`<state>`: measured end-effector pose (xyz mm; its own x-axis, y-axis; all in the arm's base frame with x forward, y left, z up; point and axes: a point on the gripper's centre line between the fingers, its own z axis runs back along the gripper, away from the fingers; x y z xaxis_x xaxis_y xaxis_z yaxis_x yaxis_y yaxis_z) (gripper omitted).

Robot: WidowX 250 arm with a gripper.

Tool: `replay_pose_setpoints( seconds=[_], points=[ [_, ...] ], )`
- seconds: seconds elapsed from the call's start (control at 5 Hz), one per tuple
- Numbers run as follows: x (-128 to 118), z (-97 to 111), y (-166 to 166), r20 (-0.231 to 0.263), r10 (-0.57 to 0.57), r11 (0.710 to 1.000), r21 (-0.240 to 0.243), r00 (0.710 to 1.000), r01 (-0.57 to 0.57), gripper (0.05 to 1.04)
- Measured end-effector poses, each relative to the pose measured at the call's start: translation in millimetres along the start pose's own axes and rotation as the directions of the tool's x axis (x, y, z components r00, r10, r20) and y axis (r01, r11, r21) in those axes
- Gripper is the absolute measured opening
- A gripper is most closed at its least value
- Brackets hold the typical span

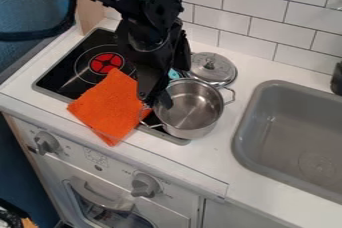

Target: Move the orange towel in the upper left side of the burner

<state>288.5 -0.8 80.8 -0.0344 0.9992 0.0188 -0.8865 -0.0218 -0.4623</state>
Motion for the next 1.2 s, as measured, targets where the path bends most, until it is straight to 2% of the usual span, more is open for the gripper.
replay_pose_setpoints(
  seconds=[0.2,0.4,0.6,0.8,1.0,1.2],
  points=[
    [0,-5,5,0.002,0.006,1.0,0.026,1.0,-0.006,1.001],
    [17,-5,10,0.036,0.067,0.996,0.055,0.997,-0.069,1.001],
    [40,-2,8,0.098,0.132,0.988,0.063,0.987,-0.138,1.001],
    [69,1,10,0.124,0.227,0.967,0.09,0.966,-0.239,1.001],
    [82,-18,18,0.191,0.229,0.947,0.182,0.954,-0.264,1.001],
    [93,-35,25,0.245,0.255,0.923,0.226,0.935,-0.311,1.001]
  ],
)
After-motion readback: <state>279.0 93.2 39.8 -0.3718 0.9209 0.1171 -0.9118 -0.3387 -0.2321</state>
